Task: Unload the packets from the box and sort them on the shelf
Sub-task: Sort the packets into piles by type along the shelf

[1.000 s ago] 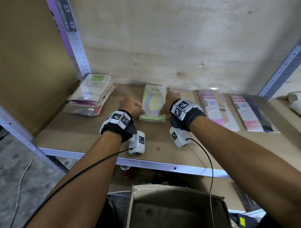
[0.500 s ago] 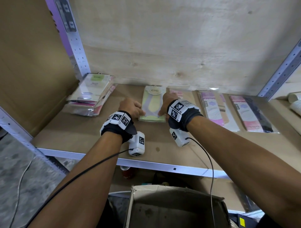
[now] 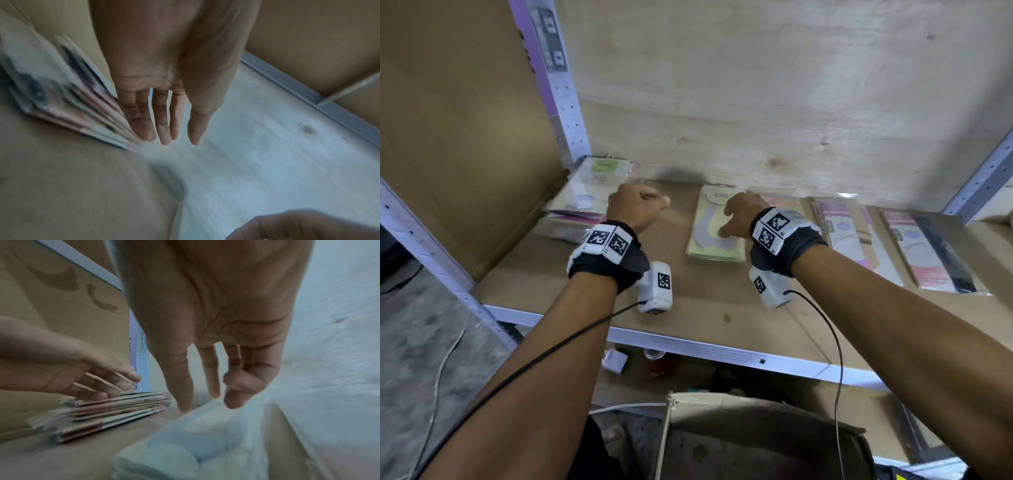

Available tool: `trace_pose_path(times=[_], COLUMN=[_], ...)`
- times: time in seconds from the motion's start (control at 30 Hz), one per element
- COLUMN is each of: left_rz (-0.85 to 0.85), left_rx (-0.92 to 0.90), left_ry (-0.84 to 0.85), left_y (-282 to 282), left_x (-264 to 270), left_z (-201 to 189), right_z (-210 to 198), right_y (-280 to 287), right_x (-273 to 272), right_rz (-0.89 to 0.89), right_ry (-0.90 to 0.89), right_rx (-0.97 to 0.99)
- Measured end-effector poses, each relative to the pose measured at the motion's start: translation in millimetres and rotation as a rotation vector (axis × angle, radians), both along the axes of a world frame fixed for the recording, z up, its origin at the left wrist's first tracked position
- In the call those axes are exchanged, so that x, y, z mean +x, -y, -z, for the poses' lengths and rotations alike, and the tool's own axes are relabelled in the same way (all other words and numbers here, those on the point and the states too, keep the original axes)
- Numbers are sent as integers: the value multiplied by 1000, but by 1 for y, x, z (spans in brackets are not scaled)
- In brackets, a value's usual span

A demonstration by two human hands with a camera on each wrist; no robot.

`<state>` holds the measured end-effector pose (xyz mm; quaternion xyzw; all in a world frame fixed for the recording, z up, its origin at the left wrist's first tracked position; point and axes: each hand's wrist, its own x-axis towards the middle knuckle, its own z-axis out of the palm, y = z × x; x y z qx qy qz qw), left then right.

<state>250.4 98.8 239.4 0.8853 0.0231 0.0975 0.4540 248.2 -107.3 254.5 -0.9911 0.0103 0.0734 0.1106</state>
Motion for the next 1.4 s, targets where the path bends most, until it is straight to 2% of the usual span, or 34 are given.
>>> trace_pose_path(times=[0.13,0.3,0.37,0.53,0.67,0.8,0.97,1.07,1.13,1.27,1.4], left_rz=[-131,-281,-299,-219,-156,-151,-189,-231,-227,-129,-51], left_rx=[-7,56,110,157,211,289,378,398,283,-239,-457], left_ry=[88,-2,-40,-175,-151,-159,-91,-49,-16,37,-44], left_y=[-39,-91,-105,-120,-119,-118,-116,-113,-109,-90,-68], left_x=[4,7,5,6,2,2,-1,-3,-2,-6,-13], left_z=[-16,-15,-12,-7,0,2,1,-1,-4,-20,-33], right_z=[-6,-1,3,6,12,18,13,3,-5,-22,-39], right_y=[-27,-79,-101,-142,-164,-171,-156,-142,-131,-102,-67], right_x=[6,17,24,41,48,47,40,30,22,2,-21], right_rz=[-128,-218,-193,-78,-12,53,110,90,72,16,-108], right_ry=[133,106,59,-49,-42,-58,-170,-212,-184,-69,53], right_rx=[133,279,441,857,960,951,1003,1124,1195,1238,1169])
